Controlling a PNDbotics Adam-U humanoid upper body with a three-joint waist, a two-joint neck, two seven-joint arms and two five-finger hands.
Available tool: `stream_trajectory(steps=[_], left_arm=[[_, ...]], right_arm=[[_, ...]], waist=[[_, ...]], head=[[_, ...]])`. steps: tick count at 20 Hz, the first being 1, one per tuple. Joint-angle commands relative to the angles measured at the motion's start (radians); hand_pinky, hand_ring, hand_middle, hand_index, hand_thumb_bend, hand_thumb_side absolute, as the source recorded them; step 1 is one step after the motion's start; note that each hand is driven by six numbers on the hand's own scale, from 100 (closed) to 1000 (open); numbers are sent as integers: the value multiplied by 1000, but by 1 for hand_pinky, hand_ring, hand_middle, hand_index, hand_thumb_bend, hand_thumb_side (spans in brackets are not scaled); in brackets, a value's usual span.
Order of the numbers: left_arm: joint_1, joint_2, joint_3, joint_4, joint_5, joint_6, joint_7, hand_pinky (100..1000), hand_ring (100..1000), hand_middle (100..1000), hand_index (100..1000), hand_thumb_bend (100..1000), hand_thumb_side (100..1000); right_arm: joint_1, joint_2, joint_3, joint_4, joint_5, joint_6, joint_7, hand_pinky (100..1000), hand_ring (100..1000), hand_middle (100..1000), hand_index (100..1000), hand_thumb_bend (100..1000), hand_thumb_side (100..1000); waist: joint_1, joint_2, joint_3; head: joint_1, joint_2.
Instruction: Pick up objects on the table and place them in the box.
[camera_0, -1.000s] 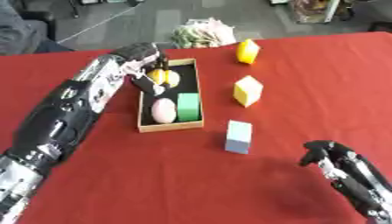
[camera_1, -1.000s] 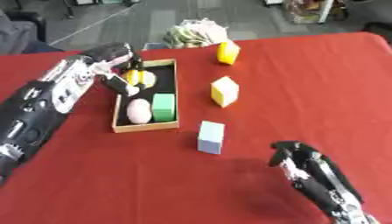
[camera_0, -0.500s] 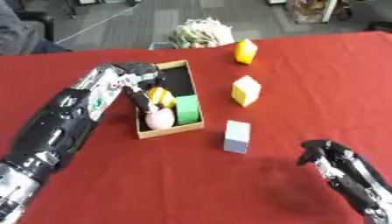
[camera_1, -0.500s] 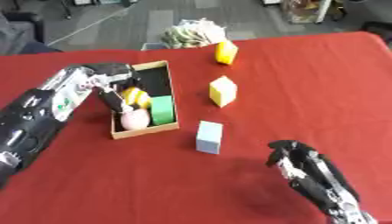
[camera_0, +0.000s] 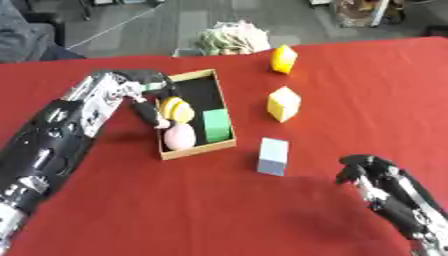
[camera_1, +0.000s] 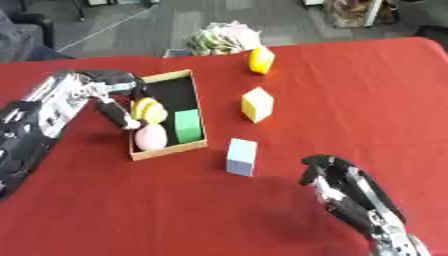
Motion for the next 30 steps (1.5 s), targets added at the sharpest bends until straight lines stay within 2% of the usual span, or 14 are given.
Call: stream_trajectory(steps=[1,6,10,12,15,17,22,26,30], left_arm=[[3,49,12,-44,64,11,2,795,736,796,872,397,430],[40,71,13,-101,172,40,36,798,731,787,872,361,455],[62,76,5,-128,248,63,81,817,747,800,883,356,518],[74,75,4,-141,283,69,112,823,750,801,883,331,525],[103,79,12,-183,355,74,177,827,748,793,880,274,501],[137,87,24,-238,415,73,233,822,738,779,875,228,451],[275,99,78,-442,564,107,403,794,680,715,853,111,386],[411,85,131,-619,666,144,518,779,654,683,837,100,394],[530,41,175,-727,719,169,565,776,648,671,834,100,430]], right_arm=[[-79,-75,-7,-31,15,-52,67,751,599,553,754,100,470],[-229,-159,17,13,72,-131,187,762,638,596,794,100,402],[-336,-188,62,95,157,-205,254,776,707,665,848,100,232],[-386,-189,88,147,209,-244,284,784,735,699,866,100,202],[-450,-177,122,230,304,-306,323,805,792,767,904,100,210],[-483,-163,139,280,376,-350,346,820,823,798,921,100,231],[-520,-125,158,389,517,-435,384,848,861,833,943,100,271],[-533,-98,160,446,578,-481,397,854,866,839,947,100,283],[-536,-75,168,481,633,-510,404,857,868,841,947,100,307]], waist=[[-20,-33,4],[-21,-39,16],[-23,-43,23],[-26,-45,25],[-30,-47,29],[-30,-48,34],[-27,-55,62],[-24,-58,85],[-22,-64,104]], head=[[-12,7],[-33,10],[-45,14],[-54,16],[-67,18],[-78,18],[-108,25],[-127,30],[-141,35]])
